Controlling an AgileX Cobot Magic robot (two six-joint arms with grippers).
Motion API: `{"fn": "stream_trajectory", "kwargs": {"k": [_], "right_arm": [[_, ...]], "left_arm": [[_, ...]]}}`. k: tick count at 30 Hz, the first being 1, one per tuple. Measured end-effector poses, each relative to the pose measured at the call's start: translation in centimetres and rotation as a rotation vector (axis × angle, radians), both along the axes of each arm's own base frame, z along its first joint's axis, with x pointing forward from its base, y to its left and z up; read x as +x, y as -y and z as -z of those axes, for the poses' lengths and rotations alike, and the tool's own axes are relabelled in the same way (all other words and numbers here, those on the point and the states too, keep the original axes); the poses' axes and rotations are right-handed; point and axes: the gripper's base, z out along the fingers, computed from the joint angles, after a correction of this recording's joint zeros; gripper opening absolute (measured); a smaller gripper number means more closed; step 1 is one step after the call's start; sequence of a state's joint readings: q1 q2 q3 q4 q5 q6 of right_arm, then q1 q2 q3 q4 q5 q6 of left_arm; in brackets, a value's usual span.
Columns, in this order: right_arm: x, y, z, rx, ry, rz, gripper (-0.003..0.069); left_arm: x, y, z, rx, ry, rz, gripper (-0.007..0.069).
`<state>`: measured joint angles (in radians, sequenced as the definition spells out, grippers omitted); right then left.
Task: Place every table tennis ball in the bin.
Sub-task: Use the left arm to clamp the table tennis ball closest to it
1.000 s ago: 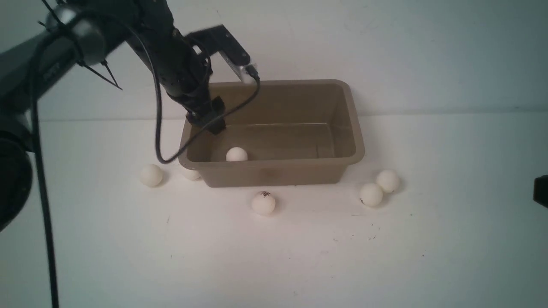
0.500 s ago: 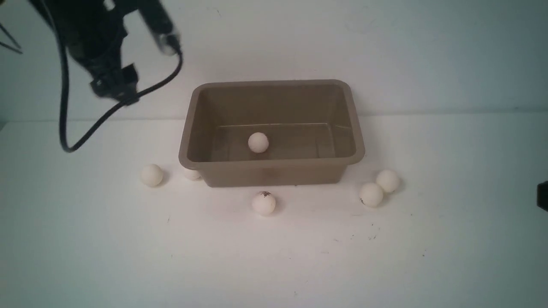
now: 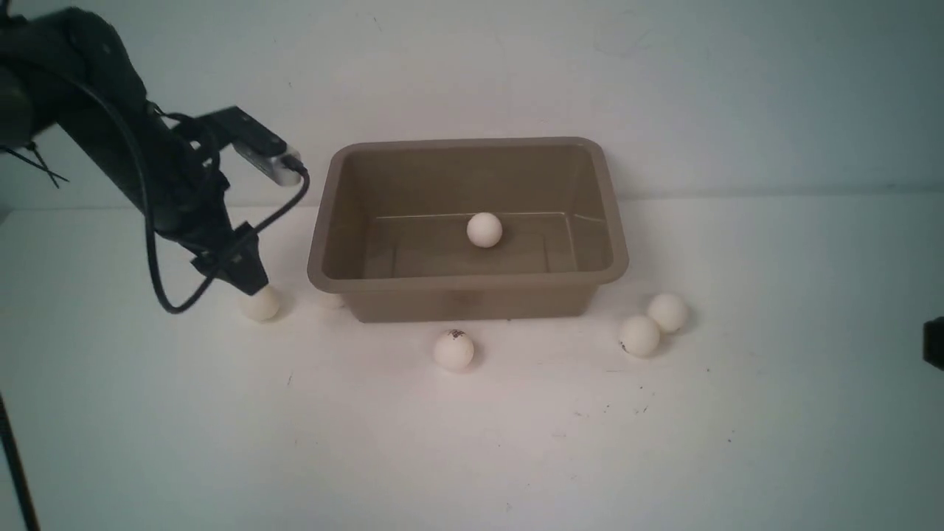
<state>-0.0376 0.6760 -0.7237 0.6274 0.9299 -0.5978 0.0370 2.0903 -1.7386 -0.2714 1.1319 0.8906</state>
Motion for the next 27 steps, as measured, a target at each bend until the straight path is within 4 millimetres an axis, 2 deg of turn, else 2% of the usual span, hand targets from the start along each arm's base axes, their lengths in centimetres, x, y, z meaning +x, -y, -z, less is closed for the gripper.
{"fn": "stream_trajectory", "kwargs": {"k": [5, 10, 24, 27], "right_arm": [[0.0, 0.0, 0.0, 0.001, -0.005, -0.003, -0.0011], [0.0, 0.0, 0.0, 0.001, -0.007, -0.004, -0.0011], [0.0, 0.0, 0.0, 0.001, -0.007, -0.004, -0.001], [0.0, 0.0, 0.0, 0.001, -0.007, -0.004, -0.001]], "left_arm": [[0.8, -0.1, 2.9, 0.003, -0.037, -0.008, 0.0573], [1.5, -0.1, 4.6, 0.005, -0.026, -0.022, 0.0573], [2.5, 0.0, 7.3, -0.026, -0.007, -0.063, 0.0569], [2.6, 0.0, 7.3, -0.028, -0.004, -0.07, 0.0496]]}}
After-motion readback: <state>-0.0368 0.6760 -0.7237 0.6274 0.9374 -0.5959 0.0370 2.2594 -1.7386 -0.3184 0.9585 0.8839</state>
